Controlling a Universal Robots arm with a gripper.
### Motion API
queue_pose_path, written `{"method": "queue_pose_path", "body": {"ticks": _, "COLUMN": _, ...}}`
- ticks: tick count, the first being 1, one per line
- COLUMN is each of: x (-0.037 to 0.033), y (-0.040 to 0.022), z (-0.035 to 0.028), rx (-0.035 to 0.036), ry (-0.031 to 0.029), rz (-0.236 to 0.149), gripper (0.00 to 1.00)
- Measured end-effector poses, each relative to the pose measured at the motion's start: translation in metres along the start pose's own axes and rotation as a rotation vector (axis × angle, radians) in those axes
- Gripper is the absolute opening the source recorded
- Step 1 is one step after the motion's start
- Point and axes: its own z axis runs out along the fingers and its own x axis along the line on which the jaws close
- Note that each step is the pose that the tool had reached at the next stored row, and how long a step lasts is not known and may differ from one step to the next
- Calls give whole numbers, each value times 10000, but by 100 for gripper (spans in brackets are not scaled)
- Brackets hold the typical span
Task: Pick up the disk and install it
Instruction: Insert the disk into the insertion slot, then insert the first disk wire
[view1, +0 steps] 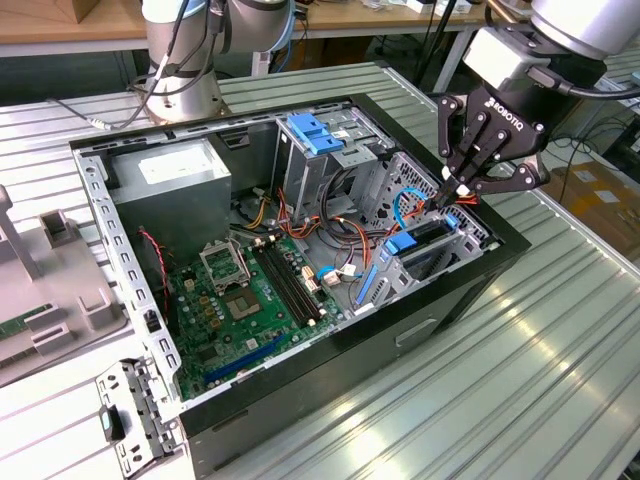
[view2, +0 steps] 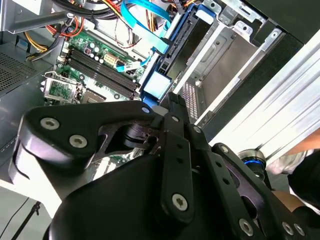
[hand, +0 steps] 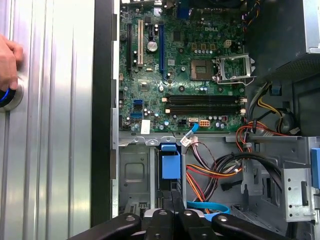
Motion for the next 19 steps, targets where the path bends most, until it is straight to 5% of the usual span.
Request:
{"method": "queue_pose_path", "body": {"ticks": 17, "x": 0, "y": 0, "z": 2, "rx": 0, "ry": 0, "rz": 0, "gripper": 11}}
{"method": "queue_pose_path", "body": {"ticks": 18, "x": -1, "y": -73, "z": -2, "rx": 0, "ry": 0, "rz": 0, "gripper": 11}}
{"method": "queue_pose_path", "body": {"ticks": 19, "x": -1, "y": -75, "z": 1, "rx": 346, "ry": -19, "rz": -19, "gripper": 11}}
